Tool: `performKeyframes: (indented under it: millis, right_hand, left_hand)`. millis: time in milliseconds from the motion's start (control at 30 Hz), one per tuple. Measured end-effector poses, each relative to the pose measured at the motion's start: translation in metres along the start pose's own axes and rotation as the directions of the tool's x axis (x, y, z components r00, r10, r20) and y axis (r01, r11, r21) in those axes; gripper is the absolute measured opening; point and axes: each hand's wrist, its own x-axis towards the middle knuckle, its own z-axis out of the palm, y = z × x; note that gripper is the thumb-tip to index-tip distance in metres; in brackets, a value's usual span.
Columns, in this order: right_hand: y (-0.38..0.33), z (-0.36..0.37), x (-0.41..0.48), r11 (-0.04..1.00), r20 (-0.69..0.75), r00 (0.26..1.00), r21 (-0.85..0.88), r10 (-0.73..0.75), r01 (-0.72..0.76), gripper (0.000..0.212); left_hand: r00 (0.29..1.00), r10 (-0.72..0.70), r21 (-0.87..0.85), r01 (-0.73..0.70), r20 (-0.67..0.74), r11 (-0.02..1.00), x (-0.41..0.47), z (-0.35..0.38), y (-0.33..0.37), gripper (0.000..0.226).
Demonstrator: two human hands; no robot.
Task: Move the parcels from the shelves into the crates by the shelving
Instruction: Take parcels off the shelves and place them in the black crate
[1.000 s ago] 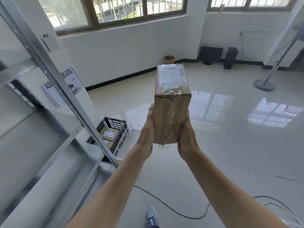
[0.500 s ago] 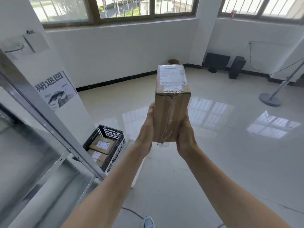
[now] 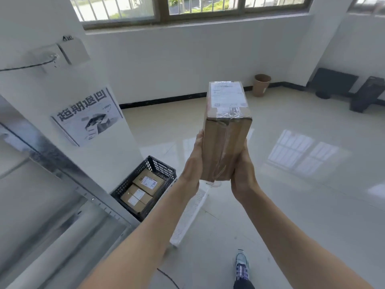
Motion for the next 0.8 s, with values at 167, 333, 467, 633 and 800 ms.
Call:
performKeyframes:
  millis: [167,333,467,633,800]
  right_hand:
    - [-0.021,-0.028,0.072,0.997,0.119,0.991,-0.042,0.062,-0.058,0.06]
    - [-0.039,-0.038,0.125,0.99,0.225,0.966,-0.091,0.126,-0.108,0.055]
    - [-0.042,-0.033,0.156,0.982,0.3,0.937,-0.112,0.178,-0.15,0.05]
    - [-0.027,-0.013,0.199,0.971,0.375,0.898,-0.152,0.229,-0.183,0.05]
    - [-0.004,0.021,0.246,0.953,0.417,0.865,-0.227,0.279,-0.198,0.048]
  left_hand:
    - [0.991,0.023,-0.008,-0.024,-0.129,1.0,0.056,0.037,0.002,0.052]
    - [0.972,-0.006,-0.059,-0.008,-0.234,0.998,0.099,0.054,0.003,0.065]
    - [0.955,-0.015,-0.114,-0.019,-0.295,0.993,0.123,0.053,0.005,0.068]
    - [0.927,-0.03,-0.132,-0.022,-0.375,0.991,0.158,0.031,-0.001,0.068]
    - [0.895,-0.068,-0.179,-0.014,-0.441,0.984,0.198,-0.009,-0.011,0.067]
